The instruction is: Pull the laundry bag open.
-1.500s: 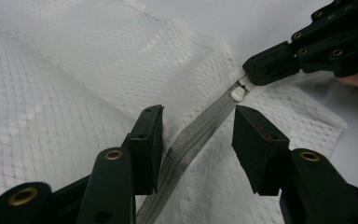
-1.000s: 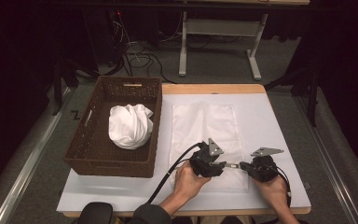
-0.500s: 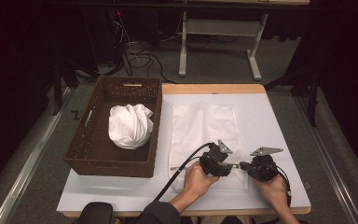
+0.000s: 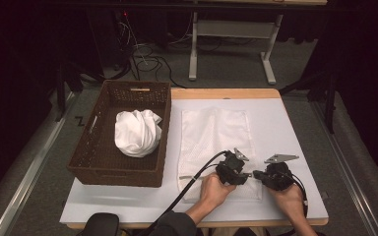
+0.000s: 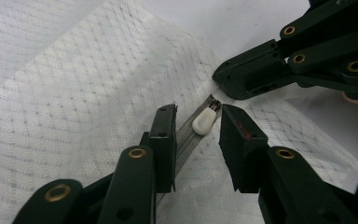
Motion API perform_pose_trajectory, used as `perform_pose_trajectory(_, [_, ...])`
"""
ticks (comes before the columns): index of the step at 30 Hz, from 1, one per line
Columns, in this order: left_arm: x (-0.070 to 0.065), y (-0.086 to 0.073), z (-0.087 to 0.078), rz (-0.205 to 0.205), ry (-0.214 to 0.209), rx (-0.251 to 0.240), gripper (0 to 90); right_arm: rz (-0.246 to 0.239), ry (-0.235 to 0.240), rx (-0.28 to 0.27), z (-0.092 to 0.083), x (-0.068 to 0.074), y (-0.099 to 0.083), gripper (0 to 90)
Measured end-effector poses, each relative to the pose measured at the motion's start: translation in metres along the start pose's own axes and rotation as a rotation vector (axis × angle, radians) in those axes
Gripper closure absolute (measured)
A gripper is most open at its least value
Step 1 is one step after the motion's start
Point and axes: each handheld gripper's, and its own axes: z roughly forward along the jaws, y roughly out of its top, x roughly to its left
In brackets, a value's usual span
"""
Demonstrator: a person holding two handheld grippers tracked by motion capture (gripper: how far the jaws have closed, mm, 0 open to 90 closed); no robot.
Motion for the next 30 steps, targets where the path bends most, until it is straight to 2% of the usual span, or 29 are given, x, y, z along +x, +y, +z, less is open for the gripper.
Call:
perform_pose_trajectory(13, [0.0, 0.001, 0.011, -0.038, -0.021, -0.001, 73.7, -0.006, -0.005, 0.025, 0.0, 0.002, 0.003, 90.0])
perform_pose_trajectory(24, [-0.001, 0.001, 0.011, -0.045, -0.025, -0.016, 75.5, -0.005, -0.008, 0.019, 0.0, 0.001, 0.003, 90.0])
perform_pose_trajectory(30, [-0.003, 0.002, 0.009, -0.032, -0.035, -0.027, 75.7, -0.004, -0.009, 0.018, 0.0, 0.002, 0.003, 90.0])
